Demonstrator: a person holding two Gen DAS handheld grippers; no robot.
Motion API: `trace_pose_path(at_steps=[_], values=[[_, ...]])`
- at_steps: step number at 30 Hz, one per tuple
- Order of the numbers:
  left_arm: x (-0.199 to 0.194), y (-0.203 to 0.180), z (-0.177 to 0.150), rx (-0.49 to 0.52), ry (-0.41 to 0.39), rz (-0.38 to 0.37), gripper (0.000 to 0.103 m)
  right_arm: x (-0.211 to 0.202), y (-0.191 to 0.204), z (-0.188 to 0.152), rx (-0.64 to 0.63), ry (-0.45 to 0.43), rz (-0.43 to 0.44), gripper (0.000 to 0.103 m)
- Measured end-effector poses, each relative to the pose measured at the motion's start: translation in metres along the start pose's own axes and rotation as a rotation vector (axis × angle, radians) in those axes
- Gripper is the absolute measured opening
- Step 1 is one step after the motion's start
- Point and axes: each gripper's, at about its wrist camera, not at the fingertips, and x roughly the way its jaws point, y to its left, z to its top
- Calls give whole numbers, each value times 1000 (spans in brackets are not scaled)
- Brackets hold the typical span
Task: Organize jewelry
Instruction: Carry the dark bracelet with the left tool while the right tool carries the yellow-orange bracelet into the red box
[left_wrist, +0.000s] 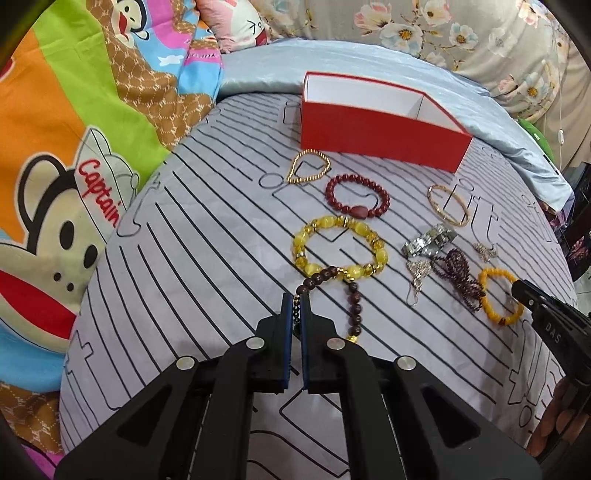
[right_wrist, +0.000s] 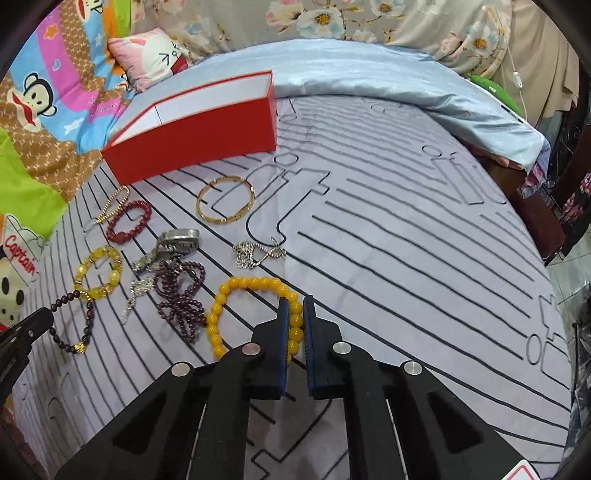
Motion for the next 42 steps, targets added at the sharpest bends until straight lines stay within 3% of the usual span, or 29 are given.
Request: trace_pose_path(at_steps=[14,25,30,36,42], values=[[-31,-4,37,6,-102,-12,4,-49,7,32,-23,-106,62,7],[-48,-18,128,23,-218,-56,4,-59,21,112,-51,-180,138,7],[-46,-22,174,39,-254,-65,4,-54,32,165,-53,-205,191,7],[-20,-24,221,49,-255,-68,4,-33,55,208,-104,-231,162,7],[8,-19,230,53,-231,-41,4,1,57,223,-93,-192,169,7]])
